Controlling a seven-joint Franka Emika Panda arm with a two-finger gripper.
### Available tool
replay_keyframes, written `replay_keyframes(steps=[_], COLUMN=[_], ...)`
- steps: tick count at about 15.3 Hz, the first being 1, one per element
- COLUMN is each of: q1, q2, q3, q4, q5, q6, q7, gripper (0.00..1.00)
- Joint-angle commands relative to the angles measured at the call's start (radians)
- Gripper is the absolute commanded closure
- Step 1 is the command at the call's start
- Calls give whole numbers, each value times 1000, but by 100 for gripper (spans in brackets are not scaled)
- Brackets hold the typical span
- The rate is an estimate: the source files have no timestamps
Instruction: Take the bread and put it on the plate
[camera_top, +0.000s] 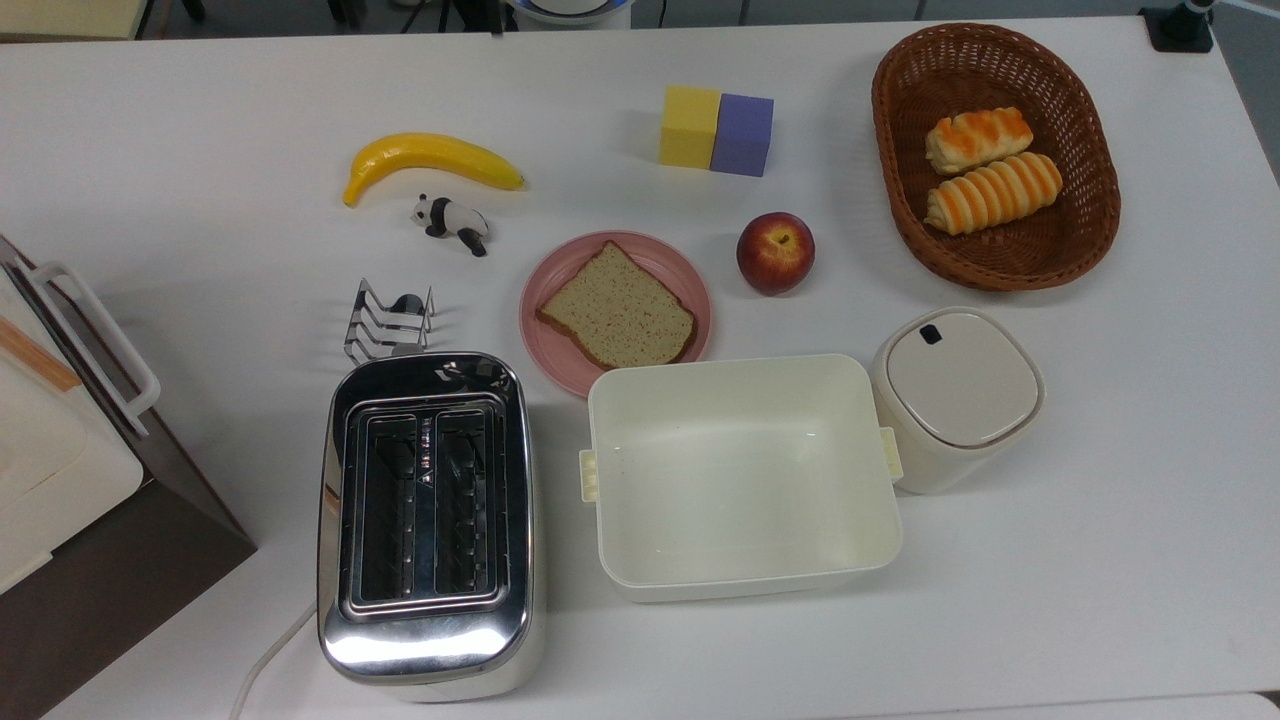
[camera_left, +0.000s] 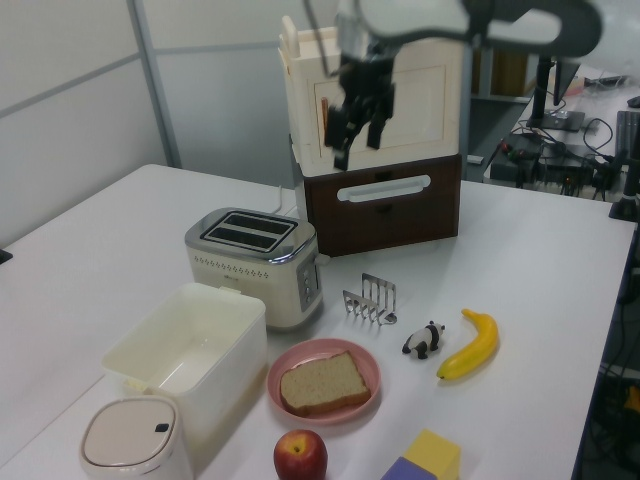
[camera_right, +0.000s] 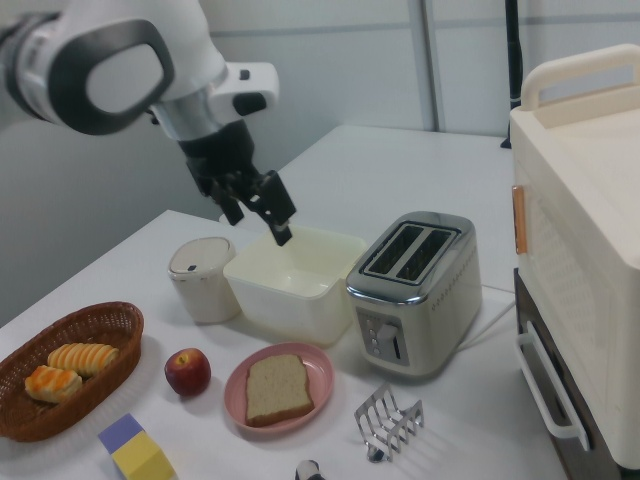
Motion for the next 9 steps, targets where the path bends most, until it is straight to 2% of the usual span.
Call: replay_keyframes(steps=[1, 5, 9], q1=[8, 19, 19], q2=[-33, -56, -48], q3=[-26, 5, 83], q4=[-20, -35, -60], q5=[84, 97, 90], q6=[-39, -59, -54], q7=[119, 147, 151], gripper=[0, 0, 0])
